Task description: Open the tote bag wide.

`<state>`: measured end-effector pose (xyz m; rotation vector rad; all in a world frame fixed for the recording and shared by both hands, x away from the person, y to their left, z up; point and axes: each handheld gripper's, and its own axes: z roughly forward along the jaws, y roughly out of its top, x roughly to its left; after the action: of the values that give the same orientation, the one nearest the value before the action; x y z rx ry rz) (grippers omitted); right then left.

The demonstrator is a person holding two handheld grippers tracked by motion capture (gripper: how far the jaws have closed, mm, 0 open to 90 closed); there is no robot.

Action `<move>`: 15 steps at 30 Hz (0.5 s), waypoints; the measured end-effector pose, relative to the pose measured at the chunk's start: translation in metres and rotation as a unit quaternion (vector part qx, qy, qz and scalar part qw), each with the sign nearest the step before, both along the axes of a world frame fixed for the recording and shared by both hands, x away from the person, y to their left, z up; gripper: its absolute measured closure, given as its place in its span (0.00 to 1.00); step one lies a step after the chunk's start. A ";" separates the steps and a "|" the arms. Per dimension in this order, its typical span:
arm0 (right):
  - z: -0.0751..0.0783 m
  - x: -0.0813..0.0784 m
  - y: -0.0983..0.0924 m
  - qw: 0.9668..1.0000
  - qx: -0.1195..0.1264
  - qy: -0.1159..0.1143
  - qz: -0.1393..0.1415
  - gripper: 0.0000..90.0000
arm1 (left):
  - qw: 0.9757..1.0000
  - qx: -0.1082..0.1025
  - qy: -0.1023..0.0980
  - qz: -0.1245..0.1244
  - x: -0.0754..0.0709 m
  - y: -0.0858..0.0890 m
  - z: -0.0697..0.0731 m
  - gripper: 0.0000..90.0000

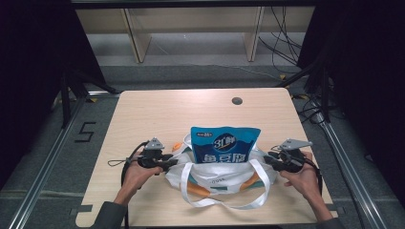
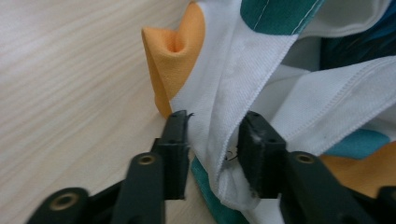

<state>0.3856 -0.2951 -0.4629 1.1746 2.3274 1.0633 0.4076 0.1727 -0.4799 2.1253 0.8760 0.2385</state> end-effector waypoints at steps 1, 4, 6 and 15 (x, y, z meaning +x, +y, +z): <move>0.008 0.000 -0.003 1.000 0.008 -0.023 0.009 0.73 | 1.000 0.000 0.000 0.000 0.000 0.000 0.000 0.59; 0.024 -0.008 -0.003 0.999 0.025 -0.033 0.001 0.69 | 0.999 -0.031 -0.003 0.022 -0.001 0.002 0.016 0.52; 0.049 -0.019 -0.003 0.996 0.046 -0.070 0.022 0.67 | 0.998 -0.051 -0.019 0.014 -0.006 0.002 0.034 0.52; 0.072 -0.051 0.037 0.989 0.060 -0.070 0.117 0.63 | 0.998 -0.026 -0.048 -0.024 0.003 -0.024 0.051 0.53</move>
<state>0.3345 -0.2583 -0.3911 0.8476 2.3594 1.3384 0.4110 0.1491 -0.4289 2.0663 0.7650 0.2880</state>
